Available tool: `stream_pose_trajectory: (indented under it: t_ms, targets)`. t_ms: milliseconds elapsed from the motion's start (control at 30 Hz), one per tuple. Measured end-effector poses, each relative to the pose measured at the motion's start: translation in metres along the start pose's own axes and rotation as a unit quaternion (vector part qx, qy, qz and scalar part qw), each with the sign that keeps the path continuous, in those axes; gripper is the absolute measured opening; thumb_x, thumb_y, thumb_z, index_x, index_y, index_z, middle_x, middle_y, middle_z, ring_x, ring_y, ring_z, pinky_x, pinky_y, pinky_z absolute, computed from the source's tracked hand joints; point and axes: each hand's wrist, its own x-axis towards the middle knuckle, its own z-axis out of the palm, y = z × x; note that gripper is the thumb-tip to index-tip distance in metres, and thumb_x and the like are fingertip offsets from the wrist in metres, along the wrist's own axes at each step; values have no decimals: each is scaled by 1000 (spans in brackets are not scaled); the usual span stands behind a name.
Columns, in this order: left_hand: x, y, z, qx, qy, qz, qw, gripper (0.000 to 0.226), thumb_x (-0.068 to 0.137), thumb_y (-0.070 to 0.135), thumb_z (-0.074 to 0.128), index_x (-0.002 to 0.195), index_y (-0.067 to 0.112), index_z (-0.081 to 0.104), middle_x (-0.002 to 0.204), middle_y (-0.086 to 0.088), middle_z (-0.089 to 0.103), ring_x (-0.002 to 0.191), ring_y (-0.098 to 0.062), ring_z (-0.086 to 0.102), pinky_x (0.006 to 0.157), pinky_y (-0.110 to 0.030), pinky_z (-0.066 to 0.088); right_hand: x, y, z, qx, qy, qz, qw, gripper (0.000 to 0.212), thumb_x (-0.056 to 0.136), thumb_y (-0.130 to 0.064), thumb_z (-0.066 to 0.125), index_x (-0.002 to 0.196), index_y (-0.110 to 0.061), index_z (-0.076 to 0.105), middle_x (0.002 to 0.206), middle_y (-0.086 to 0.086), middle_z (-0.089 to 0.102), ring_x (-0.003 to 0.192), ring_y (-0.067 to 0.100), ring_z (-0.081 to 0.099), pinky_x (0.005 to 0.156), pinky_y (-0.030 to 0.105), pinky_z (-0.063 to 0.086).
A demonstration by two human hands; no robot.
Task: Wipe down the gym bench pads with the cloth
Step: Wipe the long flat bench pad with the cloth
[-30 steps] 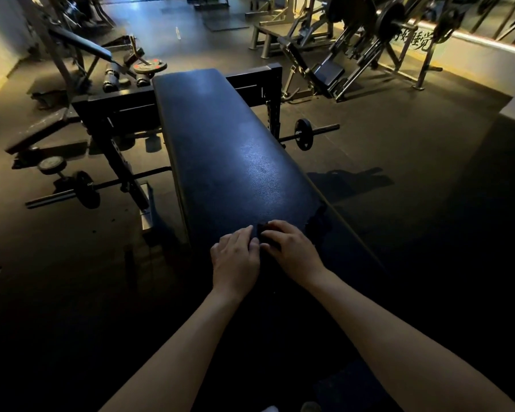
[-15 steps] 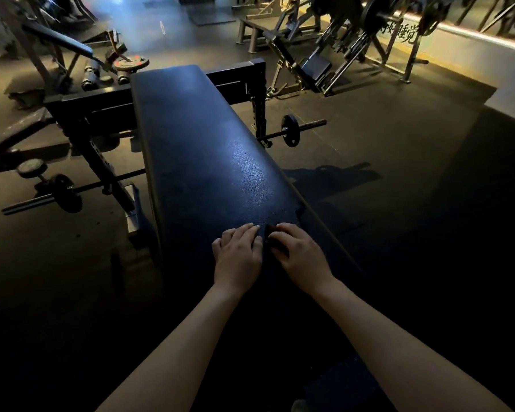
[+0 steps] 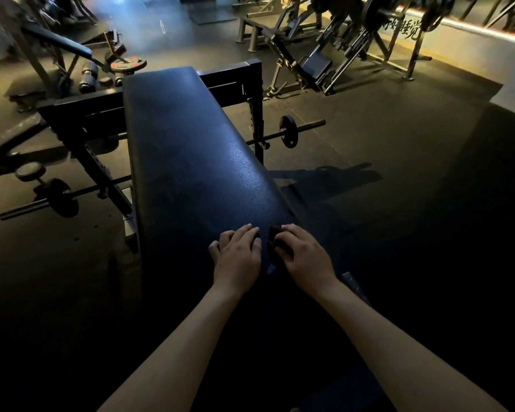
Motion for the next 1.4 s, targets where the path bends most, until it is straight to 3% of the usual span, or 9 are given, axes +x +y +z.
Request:
stream_pose_trajectory:
  t_ms: [133, 467, 600, 767, 900, 1033, 1100, 1233, 1400]
  targets:
    - [15, 17, 6, -5, -25, 3, 1000, 43, 106, 40, 37, 148, 34, 46, 158, 18, 35, 140, -11, 25, 114, -41, 14, 45, 18, -2, 11, 1, 24, 1000, 21, 95, -19, 61, 115, -18, 68, 132, 2, 57, 133, 25, 48, 107, 41, 44]
    - [22, 36, 14, 3, -41, -12, 999, 43, 106, 47, 33, 147, 43, 43, 161, 18, 30, 139, -14, 22, 113, -43, 10, 14, 24, -26, 11, -9, 111, 994, 35, 102, -38, 49, 134, -25, 55, 132, 1, 52, 113, 21, 56, 90, 36, 49]
    - [20, 38, 16, 15, -34, -13, 999, 42, 106, 47, 33, 146, 45, 44, 161, 18, 30, 138, -16, 23, 114, -44, 10, 27, 29, -17, 16, 3, 78, 997, 31, 101, -30, 52, 129, -20, 60, 130, 4, 54, 118, 23, 54, 97, 37, 47]
    - [20, 38, 15, 16, -26, -14, 999, 43, 105, 48, 33, 146, 42, 46, 160, 17, 32, 140, -15, 23, 115, -44, 11, 67, 28, -12, 26, -65, 88, 994, 42, 104, -34, 46, 145, -25, 49, 155, 3, 35, 145, 22, 30, 115, 41, 32]
    - [10, 35, 13, 24, -17, 16, 999, 44, 106, 45, 35, 147, 37, 47, 159, 12, 37, 143, -14, 26, 116, -44, 15, 40, 24, -27, 19, -76, 99, 992, 42, 103, -43, 43, 142, -30, 47, 141, 4, 45, 126, 24, 46, 99, 41, 44]
    - [-11, 29, 17, 29, 2, 42, 999, 43, 106, 43, 39, 146, 32, 49, 157, 7, 42, 147, -15, 28, 117, -43, 15, -6, 18, -37, -38, -66, 123, 989, 40, 103, -46, 40, 140, -31, 43, 131, 8, 47, 115, 24, 47, 88, 42, 50]
    - [-20, 30, 17, 30, 6, 49, 998, 45, 104, 44, 39, 145, 31, 51, 155, 7, 44, 145, -15, 30, 115, -42, 16, -16, 14, -35, -45, -57, 118, 990, 40, 104, -44, 40, 141, -29, 43, 133, 8, 45, 119, 24, 44, 90, 42, 50]
    - [-32, 26, 9, 31, 14, 49, 998, 44, 105, 42, 43, 146, 29, 51, 153, 8, 46, 141, -15, 33, 113, -40, 19, -5, 13, -32, -18, -51, 98, 994, 42, 105, -38, 40, 144, -24, 47, 148, 10, 38, 142, 26, 30, 112, 46, 38]
    - [-56, -8, -6, 29, 40, 7, 999, 42, 106, 38, 42, 145, 26, 52, 151, 6, 49, 139, -15, 36, 112, -41, 23, -15, 0, -26, -29, -12, 58, 998, 33, 104, -31, 44, 132, -19, 58, 136, 7, 50, 132, 24, 42, 106, 40, 41]
